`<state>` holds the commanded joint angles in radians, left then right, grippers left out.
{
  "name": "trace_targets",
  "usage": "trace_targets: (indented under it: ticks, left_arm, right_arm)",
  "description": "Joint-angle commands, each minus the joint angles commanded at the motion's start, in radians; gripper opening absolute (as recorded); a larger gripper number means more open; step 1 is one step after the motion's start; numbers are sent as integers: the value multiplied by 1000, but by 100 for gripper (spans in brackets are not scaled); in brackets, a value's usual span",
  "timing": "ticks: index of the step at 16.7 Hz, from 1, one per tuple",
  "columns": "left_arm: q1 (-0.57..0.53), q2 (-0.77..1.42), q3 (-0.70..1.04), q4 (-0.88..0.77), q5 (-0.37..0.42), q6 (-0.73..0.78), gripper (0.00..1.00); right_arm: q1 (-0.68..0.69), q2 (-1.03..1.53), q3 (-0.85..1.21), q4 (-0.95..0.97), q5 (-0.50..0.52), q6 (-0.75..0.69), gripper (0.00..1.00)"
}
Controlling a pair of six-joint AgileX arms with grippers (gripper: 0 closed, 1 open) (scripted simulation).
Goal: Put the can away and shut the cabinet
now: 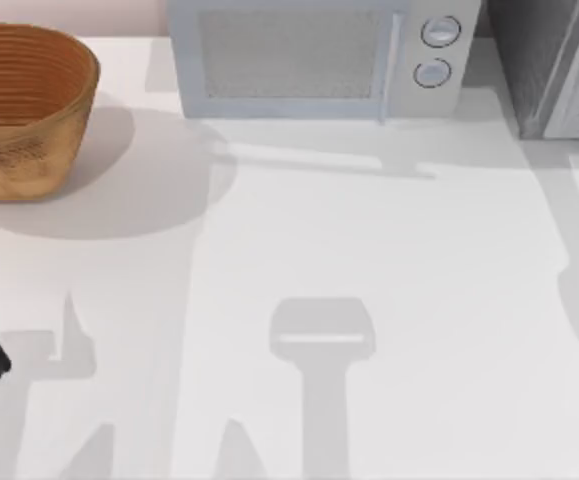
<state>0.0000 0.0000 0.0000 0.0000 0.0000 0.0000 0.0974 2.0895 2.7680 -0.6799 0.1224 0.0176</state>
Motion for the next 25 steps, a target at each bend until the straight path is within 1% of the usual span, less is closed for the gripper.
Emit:
trace_targets:
  ticks: [4,6,9,11,15,22,25]
  left_arm:
    - [0,0,0,0,0,0,100]
    - [0,0,0,0,0,0,100]
    - [0,0,0,0,0,0,100]
    - [0,0,0,0,0,0,100]
    - [0,0,0,0,0,0,100]
    - [0,0,0,0,0,0,100]
    - [0,0,0,0,0,0,100]
  right_arm:
    - [2,-9,-10,5,-2,-1,100]
    - [2,-57,-61,30,-13,-5,100]
    - [-3,-204,-214,97,-38,-18,100]
    - [-9,-348,-370,155,-58,-30,100]
    - [-27,-707,-805,285,-95,-52,100]
    - [-63,-1387,-1809,507,-134,-64,100]
    - [-76,-1646,-2184,580,-139,-56,100]
